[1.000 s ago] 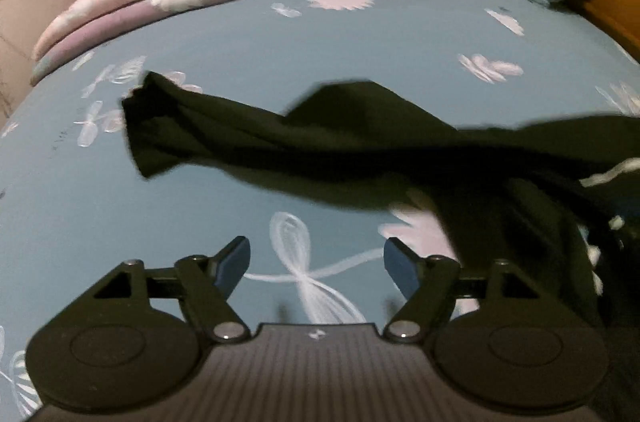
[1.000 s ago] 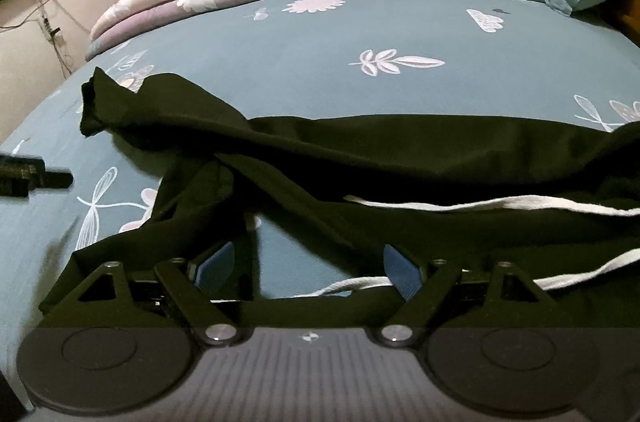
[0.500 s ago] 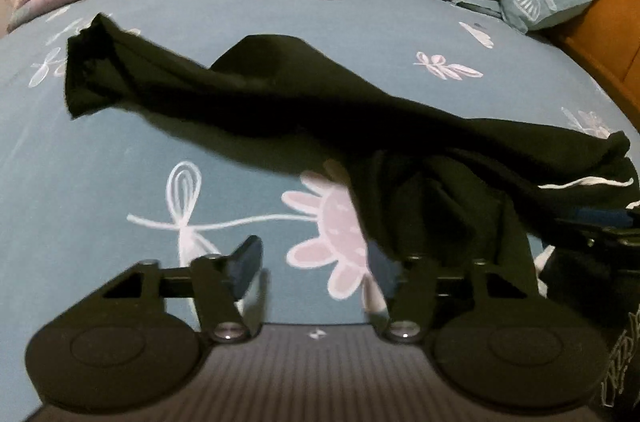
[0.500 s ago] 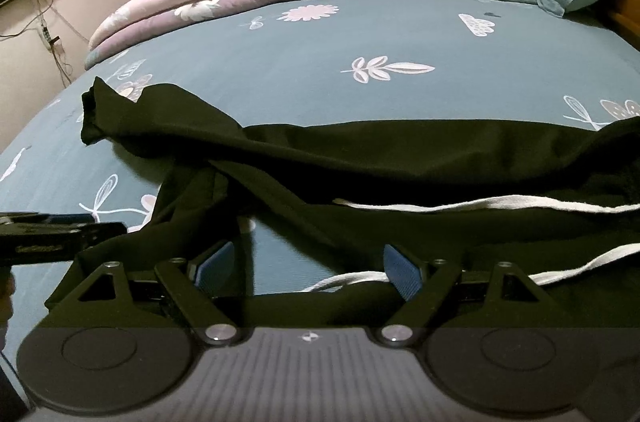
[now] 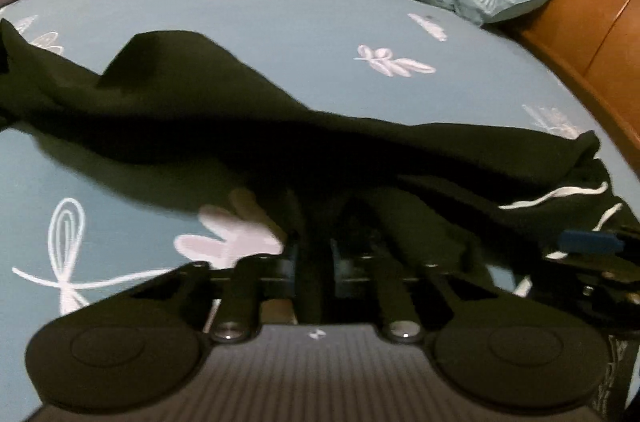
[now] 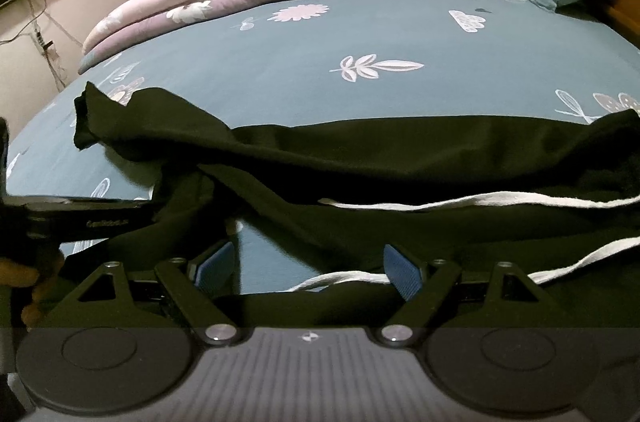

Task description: Fold clothes

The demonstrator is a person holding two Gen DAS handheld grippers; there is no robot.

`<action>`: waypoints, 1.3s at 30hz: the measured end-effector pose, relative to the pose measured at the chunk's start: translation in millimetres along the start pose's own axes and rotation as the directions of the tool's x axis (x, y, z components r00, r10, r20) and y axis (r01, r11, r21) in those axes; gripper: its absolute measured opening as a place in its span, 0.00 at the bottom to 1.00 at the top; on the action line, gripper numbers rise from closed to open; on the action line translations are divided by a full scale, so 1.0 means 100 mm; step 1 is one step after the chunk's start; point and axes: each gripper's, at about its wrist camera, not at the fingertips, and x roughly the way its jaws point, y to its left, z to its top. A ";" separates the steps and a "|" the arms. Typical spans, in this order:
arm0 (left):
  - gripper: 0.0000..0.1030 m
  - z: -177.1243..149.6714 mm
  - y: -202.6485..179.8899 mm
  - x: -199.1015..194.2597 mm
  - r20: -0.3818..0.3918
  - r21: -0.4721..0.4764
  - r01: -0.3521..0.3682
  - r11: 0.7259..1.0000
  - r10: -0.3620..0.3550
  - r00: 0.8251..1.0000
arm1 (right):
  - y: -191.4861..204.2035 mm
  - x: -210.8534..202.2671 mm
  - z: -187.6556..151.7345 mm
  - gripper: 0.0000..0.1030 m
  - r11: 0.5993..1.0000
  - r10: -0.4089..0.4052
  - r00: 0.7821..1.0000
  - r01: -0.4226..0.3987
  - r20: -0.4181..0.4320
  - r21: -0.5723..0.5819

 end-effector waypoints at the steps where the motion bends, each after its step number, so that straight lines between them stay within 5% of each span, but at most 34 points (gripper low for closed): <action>1: 0.06 -0.01 -0.01 -0.02 0.006 -0.001 0.001 1.000 -0.001 1.000 | -0.01 0.00 0.00 0.83 1.000 -0.002 1.000 0.002 0.001 0.004; 9: 0.02 -0.18 0.04 -0.56 0.087 -0.092 0.014 0.996 -0.006 0.996 | -0.02 -0.06 0.01 0.83 1.000 0.007 1.000 -0.008 0.014 0.010; 17: 0.02 -0.27 0.17 -0.76 0.080 -0.180 0.004 0.984 0.010 0.997 | 0.01 -0.14 0.02 0.83 1.000 0.022 0.999 -0.022 0.030 0.008; 25: 0.25 -0.37 0.17 -0.71 0.047 -0.251 0.053 0.967 -0.042 0.998 | -0.01 -0.24 0.02 0.83 0.999 0.042 0.998 -0.043 0.053 0.005; 27: 0.37 -0.39 0.11 -0.64 0.026 -0.240 0.056 0.969 -0.051 0.998 | -0.02 -0.26 0.02 0.83 0.997 0.074 0.996 -0.074 0.052 0.007; 29: 0.38 -0.41 0.05 -0.59 0.005 -0.225 0.052 0.973 -0.052 0.999 | -0.01 -0.28 0.03 0.83 0.994 0.113 0.992 -0.114 0.050 0.003; 33: 0.38 -0.46 0.04 -0.62 0.020 -0.229 0.066 0.971 -0.063 0.998 | 0.14 -0.36 -0.02 0.84 0.973 0.217 0.975 -0.213 0.040 -0.087; 39: 0.38 -0.53 0.29 -0.87 0.050 -0.332 -0.062 0.941 0.083 0.995 | 0.65 -0.52 -0.25 0.90 0.882 0.339 0.941 -0.308 0.026 -0.358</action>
